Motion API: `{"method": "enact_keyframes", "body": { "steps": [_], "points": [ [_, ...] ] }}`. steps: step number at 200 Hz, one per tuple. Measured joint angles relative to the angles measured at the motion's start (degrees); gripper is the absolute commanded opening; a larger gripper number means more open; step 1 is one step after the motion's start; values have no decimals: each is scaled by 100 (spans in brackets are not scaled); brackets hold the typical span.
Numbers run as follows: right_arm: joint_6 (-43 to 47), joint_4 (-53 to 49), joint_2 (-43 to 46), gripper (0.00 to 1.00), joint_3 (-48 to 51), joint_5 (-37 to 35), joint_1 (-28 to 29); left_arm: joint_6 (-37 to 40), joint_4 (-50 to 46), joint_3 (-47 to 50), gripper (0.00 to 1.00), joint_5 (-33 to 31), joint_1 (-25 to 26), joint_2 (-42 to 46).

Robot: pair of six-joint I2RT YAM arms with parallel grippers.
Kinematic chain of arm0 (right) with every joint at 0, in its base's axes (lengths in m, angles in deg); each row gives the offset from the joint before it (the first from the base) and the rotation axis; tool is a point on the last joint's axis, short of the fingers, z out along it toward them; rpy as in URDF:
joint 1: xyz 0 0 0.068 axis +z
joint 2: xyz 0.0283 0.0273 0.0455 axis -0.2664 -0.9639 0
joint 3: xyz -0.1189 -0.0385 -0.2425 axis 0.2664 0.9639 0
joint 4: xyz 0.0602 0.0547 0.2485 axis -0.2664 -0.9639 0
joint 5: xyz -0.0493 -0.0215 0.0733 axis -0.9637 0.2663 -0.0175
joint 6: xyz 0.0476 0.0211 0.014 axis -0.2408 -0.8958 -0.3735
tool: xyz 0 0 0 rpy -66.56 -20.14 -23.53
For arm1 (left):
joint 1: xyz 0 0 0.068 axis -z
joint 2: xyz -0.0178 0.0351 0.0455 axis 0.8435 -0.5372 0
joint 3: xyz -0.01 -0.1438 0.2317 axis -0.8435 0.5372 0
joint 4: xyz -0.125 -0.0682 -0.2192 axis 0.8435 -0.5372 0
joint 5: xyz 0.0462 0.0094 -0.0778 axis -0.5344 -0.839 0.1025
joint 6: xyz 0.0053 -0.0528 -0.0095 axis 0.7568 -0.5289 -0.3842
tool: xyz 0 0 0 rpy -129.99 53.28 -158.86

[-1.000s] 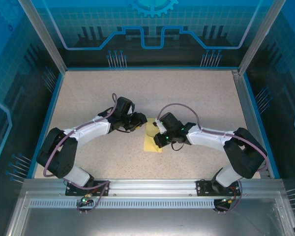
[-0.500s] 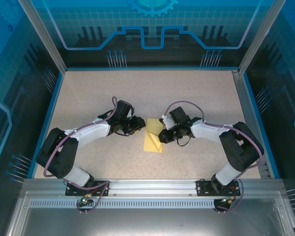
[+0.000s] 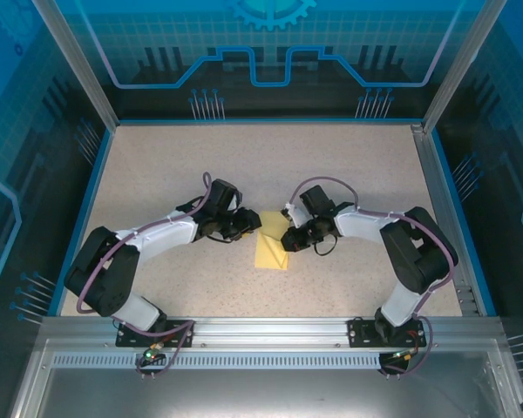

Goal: Fold a paper plane with a square sheet of paper (pick it up from the middle)
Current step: Fold the triangle a second time at the center of the table.

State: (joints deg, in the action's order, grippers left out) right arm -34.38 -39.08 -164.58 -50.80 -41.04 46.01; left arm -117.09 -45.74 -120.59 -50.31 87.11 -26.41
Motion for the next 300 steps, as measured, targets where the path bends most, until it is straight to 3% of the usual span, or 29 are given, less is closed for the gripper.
{"method": "enact_keyframes", "body": {
  "steps": [300],
  "points": [
    [365, -367, -518, 7, -507, -258, -138, -4, 122, 0, 31, 153, 273, -407]
  ]
}}
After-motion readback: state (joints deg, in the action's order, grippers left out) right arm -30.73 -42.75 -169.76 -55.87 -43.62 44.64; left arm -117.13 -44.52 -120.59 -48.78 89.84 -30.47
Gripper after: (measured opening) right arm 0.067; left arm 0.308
